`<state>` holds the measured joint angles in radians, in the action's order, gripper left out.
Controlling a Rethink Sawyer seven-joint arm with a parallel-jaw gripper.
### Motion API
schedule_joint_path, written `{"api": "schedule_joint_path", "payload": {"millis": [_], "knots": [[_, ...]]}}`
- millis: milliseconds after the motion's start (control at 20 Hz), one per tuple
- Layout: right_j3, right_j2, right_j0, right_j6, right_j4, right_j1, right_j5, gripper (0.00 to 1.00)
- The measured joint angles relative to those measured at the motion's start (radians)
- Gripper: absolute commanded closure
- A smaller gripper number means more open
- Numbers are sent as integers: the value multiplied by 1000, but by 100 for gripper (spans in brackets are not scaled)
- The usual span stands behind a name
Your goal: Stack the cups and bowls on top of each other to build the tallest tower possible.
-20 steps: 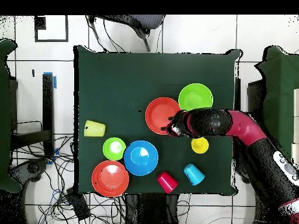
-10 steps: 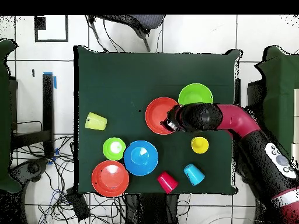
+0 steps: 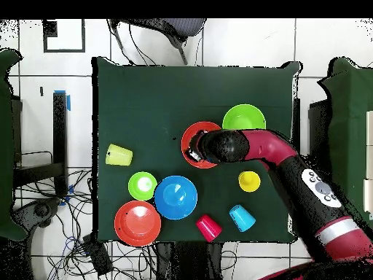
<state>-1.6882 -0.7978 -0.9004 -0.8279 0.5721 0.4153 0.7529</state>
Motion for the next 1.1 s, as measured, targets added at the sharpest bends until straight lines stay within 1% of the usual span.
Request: {"api": "schedule_joint_path", "payload": {"millis": [150,400,1100], "knots": [[0,16,28,0,0,-12,-18,0],[0,47,60,0,0,-14,-18,0],[0,108,72,0,0,-10,-18,0]]}}
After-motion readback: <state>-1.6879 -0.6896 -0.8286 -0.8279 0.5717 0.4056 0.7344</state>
